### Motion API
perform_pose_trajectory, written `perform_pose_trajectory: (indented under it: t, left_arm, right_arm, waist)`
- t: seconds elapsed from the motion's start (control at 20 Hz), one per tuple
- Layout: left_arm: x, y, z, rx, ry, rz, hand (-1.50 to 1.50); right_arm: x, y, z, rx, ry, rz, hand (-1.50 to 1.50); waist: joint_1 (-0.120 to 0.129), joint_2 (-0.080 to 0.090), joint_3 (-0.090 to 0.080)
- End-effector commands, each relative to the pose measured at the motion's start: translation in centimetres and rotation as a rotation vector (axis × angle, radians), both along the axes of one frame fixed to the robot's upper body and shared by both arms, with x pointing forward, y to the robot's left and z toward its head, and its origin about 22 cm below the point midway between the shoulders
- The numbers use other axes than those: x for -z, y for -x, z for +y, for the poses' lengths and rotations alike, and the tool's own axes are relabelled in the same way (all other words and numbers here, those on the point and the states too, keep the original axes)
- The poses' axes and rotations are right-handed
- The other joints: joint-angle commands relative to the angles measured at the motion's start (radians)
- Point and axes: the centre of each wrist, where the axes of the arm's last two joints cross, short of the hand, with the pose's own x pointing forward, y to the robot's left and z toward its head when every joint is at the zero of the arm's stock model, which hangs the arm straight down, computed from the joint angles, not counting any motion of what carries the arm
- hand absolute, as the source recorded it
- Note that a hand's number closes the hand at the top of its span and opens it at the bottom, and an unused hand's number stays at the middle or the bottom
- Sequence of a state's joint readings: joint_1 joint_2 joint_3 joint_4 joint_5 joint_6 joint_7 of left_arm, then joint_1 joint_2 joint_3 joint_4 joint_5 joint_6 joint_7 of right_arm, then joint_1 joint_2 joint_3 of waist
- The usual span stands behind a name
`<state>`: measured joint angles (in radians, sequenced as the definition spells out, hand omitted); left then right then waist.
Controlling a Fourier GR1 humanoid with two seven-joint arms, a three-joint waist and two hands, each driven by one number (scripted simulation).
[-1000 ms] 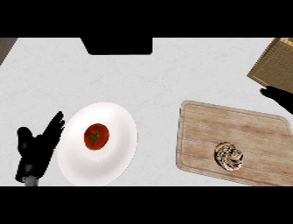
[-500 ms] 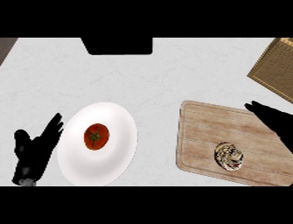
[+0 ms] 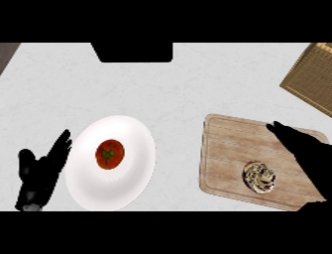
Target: Pick the cupcake from the cutting board and place it in the basket
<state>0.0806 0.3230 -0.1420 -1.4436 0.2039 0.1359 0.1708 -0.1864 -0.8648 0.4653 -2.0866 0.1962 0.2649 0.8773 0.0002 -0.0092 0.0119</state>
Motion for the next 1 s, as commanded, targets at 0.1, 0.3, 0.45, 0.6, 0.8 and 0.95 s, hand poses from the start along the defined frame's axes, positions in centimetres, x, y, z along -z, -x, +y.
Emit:
perform_pose_trajectory:
  t: [0.1,0.3,0.45,0.6,0.8,0.95]
  left_arm:
    - [1.7,1.2,0.4,-0.016,-0.005,0.139,0.0]
    - [2.4,1.3,-0.3,-0.021,0.006,0.15,0.0]
    - [2.2,1.0,0.4,-0.021,-0.002,0.149,0.0]
    - [1.8,1.3,1.2,-0.03,0.001,0.142,0.0]
    - [2.9,2.0,-0.2,-0.029,-0.009,0.145,0.0]
    - [2.3,1.7,0.2,-0.028,0.003,0.158,0.0]
  right_arm:
    - [3.2,0.7,0.8,0.008,0.013,-0.001,-1.5]
    - [3.3,-1.2,-0.1,0.016,-0.014,-0.019,-1.5]
    - [4.8,-2.0,1.9,0.007,-0.012,-0.033,-1.5]
    - [4.5,-2.6,0.7,-0.003,0.003,-0.002,-1.5]
    - [5.4,-2.2,0.2,0.008,0.054,0.045,-1.5]
    - [6.7,-2.7,-0.1,0.016,0.086,0.098,-1.5]
  waist:
    - [-0.001,0.009,-0.011]
    - [0.001,0.011,-0.012]
    - [0.009,0.012,-0.012]
    - [0.008,0.011,-0.012]
    - [0.002,0.011,-0.012]
    - [0.005,0.012,-0.012]
